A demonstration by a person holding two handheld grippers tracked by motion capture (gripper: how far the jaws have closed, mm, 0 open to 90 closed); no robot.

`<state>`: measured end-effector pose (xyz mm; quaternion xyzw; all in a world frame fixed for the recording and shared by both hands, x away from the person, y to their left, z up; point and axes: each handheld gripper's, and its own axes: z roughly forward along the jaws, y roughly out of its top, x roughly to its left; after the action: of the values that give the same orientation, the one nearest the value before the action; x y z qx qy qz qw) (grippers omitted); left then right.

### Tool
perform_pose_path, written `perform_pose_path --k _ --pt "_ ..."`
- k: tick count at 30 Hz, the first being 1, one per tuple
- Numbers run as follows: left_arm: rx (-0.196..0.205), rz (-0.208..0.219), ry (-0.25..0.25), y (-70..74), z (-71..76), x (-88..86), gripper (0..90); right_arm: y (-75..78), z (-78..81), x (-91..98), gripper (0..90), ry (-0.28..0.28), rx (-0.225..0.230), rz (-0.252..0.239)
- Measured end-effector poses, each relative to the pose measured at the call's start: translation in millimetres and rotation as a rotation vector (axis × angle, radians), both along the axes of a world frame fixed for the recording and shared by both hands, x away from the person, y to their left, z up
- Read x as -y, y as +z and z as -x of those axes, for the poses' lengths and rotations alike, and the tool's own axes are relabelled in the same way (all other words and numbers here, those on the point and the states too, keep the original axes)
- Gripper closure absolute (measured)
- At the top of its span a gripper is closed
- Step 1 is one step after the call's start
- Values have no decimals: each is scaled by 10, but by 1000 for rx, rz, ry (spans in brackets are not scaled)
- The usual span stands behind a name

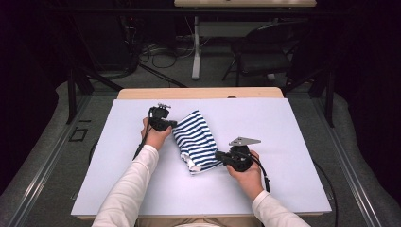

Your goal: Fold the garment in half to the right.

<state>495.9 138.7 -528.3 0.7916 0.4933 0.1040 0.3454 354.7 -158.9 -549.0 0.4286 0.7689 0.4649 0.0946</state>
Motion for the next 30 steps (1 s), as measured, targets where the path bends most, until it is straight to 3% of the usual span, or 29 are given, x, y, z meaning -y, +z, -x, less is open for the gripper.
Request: perform_pose_path --k 9,18,30 --pt "9 6 4 9 -82 40 890 -15 19 -8 859 6 -4 -4" --pt "41 -15 -21 59 -210 201 890 -31 47 -39 858 17 -17 -7" --pt "42 -31 -44 65 -386 453 890 -46 95 -38 857 16 -15 -19"
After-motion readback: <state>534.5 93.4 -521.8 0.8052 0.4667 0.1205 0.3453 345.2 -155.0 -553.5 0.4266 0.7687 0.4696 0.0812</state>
